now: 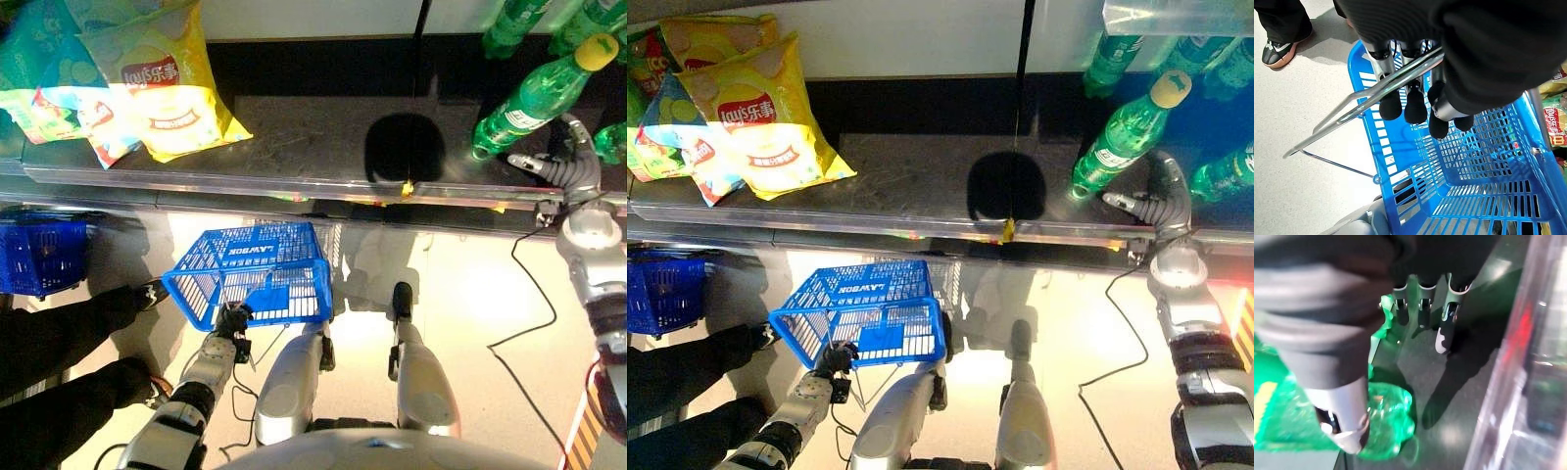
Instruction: Pick up the snacks into the basket
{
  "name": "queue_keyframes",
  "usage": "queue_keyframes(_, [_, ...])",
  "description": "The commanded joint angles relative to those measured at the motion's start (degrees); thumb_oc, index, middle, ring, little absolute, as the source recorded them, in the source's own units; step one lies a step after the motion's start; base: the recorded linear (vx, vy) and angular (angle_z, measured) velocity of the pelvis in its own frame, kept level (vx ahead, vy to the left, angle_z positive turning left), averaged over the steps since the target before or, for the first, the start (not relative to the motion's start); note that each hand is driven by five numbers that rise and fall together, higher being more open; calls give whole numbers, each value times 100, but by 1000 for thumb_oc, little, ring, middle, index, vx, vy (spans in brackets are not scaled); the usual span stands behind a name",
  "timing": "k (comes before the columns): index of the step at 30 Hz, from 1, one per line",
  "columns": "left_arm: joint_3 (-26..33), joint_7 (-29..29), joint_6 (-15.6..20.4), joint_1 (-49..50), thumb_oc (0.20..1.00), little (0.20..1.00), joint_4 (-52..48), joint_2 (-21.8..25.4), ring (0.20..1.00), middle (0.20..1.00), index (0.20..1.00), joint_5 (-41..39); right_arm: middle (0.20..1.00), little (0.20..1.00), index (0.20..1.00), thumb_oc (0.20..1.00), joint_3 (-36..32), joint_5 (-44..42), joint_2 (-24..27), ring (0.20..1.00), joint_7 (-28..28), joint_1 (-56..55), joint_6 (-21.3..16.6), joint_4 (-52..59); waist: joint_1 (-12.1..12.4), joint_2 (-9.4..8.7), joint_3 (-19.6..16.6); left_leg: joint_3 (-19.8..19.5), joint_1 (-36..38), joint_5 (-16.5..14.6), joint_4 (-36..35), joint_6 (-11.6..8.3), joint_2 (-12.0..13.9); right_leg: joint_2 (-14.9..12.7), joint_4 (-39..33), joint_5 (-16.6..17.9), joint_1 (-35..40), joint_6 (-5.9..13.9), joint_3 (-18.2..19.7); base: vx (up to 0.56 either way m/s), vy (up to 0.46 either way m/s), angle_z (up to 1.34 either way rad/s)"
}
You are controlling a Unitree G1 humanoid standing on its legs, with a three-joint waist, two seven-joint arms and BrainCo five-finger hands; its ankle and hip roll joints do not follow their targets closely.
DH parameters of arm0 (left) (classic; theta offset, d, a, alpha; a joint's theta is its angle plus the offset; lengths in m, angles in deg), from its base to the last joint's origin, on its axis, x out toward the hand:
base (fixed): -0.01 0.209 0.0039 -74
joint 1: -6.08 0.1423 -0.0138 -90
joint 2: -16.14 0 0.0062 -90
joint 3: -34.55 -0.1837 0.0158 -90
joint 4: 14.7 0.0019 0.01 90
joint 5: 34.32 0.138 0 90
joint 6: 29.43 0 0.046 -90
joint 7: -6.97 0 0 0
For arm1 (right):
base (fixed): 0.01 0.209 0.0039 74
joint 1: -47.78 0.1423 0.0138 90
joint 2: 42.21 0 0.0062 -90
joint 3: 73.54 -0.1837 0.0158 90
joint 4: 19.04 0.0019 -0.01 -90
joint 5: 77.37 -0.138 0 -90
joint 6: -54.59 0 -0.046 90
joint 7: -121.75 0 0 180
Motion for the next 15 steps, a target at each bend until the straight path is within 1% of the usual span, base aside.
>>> queue_keyframes(1, [-131,132,-144,232,200,200,423,216,200,200,200,362,1000,1000,1000,1000,274,24,-183,1000,-304,-427,122,131,70,-121,106,10,-87,-17,6,-635,129,-454,423,121,-485,455,175,0,0,0])
queue_keyframes(7, [-157,111,-143,233,200,200,456,192,200,200,200,401,1000,1000,1000,1000,377,-1,-258,1000,-394,-405,118,165,70,-156,101,18,-69,-10,6,-641,155,-419,403,118,-468,443,185,0,0,0])
queue_keyframes(13, [-281,117,-158,260,200,200,398,165,200,200,200,462,1000,1000,1000,1000,797,228,-390,1000,-279,62,140,82,133,-115,78,31,-77,-11,6,-636,137,-423,377,151,-486,445,185,0,0,0])
queue_keyframes(14, [-364,122,-148,279,200,200,365,158,200,200,200,451,1000,1000,1000,1000,1094,257,-516,1000,-248,452,151,-93,189,-87,53,26,-93,-6,6,-637,122,-429,333,183,-484,449,176,0,0,0])
queue_keyframes(15, [-357,122,-148,278,200,200,365,157,200,200,200,451,1000,1000,1000,1000,1105,255,-518,1000,-248,467,147,-104,183,-88,55,27,-94,-6,6,-637,122,-429,332,184,-485,449,176,-3,3,-3])
